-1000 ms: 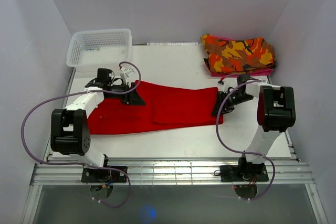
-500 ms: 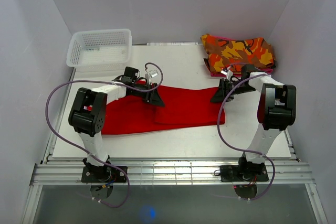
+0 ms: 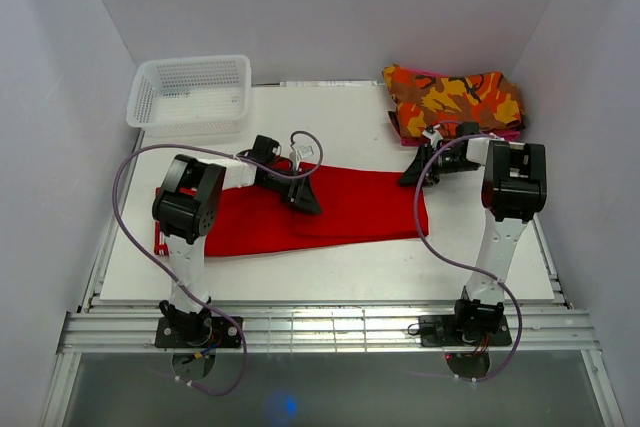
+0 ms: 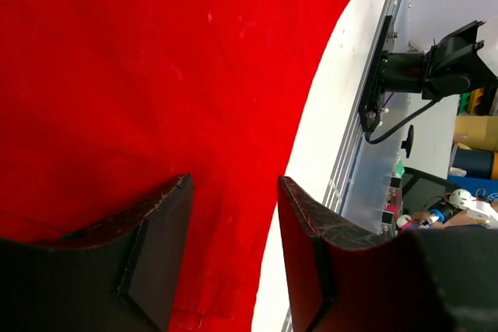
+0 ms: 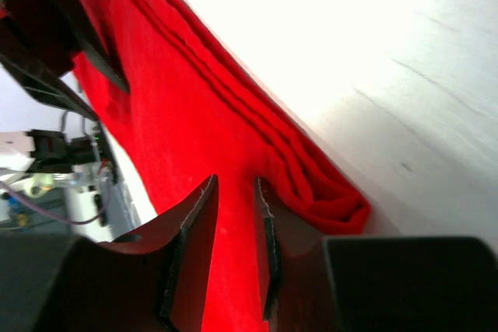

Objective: Fold and stack the trousers
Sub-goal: Fold the trousers

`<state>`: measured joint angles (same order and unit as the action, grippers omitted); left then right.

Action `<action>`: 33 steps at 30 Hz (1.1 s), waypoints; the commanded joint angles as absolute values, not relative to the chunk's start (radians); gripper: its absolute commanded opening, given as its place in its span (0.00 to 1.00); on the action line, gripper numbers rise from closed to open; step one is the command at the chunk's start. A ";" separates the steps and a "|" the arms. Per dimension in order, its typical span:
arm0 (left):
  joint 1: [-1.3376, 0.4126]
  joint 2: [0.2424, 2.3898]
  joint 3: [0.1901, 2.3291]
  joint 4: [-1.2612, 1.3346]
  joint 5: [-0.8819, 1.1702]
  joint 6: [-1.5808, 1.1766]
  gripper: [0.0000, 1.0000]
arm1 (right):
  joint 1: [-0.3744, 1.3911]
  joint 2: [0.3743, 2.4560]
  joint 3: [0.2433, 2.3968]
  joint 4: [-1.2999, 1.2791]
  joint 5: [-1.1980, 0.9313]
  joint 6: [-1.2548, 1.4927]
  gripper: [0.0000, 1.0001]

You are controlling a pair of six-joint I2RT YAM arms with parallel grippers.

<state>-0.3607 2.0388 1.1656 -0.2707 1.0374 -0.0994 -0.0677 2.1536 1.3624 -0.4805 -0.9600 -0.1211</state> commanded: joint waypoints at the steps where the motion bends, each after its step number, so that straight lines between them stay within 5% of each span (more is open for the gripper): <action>1: -0.359 2.059 1.201 -0.319 0.993 -0.040 0.59 | -0.084 2.210 1.410 -0.397 -0.936 -0.095 0.32; 9: -0.359 2.056 1.204 -0.396 0.968 0.031 0.57 | -0.092 2.059 1.353 -0.613 -1.072 -0.164 0.34; 18: -0.359 2.017 1.151 -0.373 0.977 0.035 0.57 | -0.095 1.783 0.968 -0.822 -1.042 -0.394 0.33; 28: -0.359 2.002 1.135 -0.365 0.982 0.031 0.57 | -0.153 2.029 0.962 -0.678 -0.992 -0.353 0.31; 33: -0.359 1.973 1.134 -0.377 0.980 0.051 0.58 | -0.160 1.967 1.000 -0.715 -1.032 -0.339 0.30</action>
<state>-0.3576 2.0232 1.1641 -0.3309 1.0359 0.0067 -0.1528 2.0193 0.9485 -0.7719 -1.0649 -0.3191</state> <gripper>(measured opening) 0.575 0.297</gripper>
